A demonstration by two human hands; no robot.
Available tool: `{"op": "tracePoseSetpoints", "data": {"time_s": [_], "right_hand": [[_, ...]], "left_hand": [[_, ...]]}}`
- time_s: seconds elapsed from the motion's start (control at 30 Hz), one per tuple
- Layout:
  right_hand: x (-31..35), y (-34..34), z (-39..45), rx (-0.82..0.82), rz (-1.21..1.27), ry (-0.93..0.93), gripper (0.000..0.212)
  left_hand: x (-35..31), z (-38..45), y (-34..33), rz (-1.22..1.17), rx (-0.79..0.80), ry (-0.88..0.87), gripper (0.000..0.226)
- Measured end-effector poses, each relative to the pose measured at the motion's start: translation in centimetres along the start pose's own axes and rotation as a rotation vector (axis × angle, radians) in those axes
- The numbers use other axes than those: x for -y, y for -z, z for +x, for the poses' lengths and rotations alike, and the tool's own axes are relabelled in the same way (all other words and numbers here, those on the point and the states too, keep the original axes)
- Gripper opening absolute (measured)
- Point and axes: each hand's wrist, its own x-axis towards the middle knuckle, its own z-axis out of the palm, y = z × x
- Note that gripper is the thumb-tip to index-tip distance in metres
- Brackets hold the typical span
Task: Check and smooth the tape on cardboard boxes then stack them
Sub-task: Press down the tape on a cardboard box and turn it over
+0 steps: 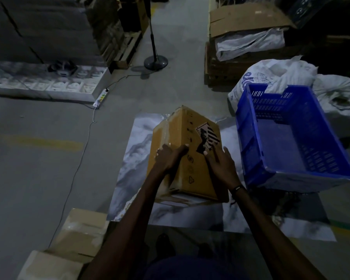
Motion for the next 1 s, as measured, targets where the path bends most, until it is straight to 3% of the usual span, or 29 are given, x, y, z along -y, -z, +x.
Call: {"op": "tracePoseSetpoints", "data": {"time_s": [0.17, 0.37, 0.5, 0.57, 0.63, 0.73, 0.83, 1.0], "right_hand": [[0.0, -0.7, -0.1, -0.053, -0.089, 0.043, 0.068], [-0.1, -0.7, -0.9, -0.090, -0.366, 0.079, 0.055], [-0.4, -1.0, -0.8, -0.090, -0.459, 0.066, 0.056], [-0.4, -1.4, -1.1, -0.127, -0.482, 0.098, 0.054], [-0.3, -1.9, -1.3, -0.176, -0.548, 0.188, 0.053], [-0.1, -2.5, -1.1, -0.132, -0.557, 0.268, 0.053], [-0.5, -2.8, -0.9, -0.121, -0.535, 0.268, 0.053], [-0.3, -2.9, -0.6, -0.126, -0.531, 0.262, 0.052]], "left_hand": [[3.1, 2.7, 0.1, -0.144, 0.125, -0.090, 0.100], [3.6, -1.0, -0.7, -0.130, -0.002, -0.324, 0.035], [3.4, -2.2, -1.6, -0.109, -0.172, -0.432, 0.033], [3.2, -2.0, -2.2, -0.015, -0.231, -0.506, 0.043], [2.4, -1.8, -2.8, 0.221, -0.195, -0.527, 0.067], [1.3, -1.3, -3.5, 0.594, -0.098, -0.595, 0.073], [1.1, -1.1, -4.0, 0.678, -0.016, -0.606, 0.066], [0.6, -1.3, -4.4, 0.692, -0.055, -0.584, 0.061]]}}
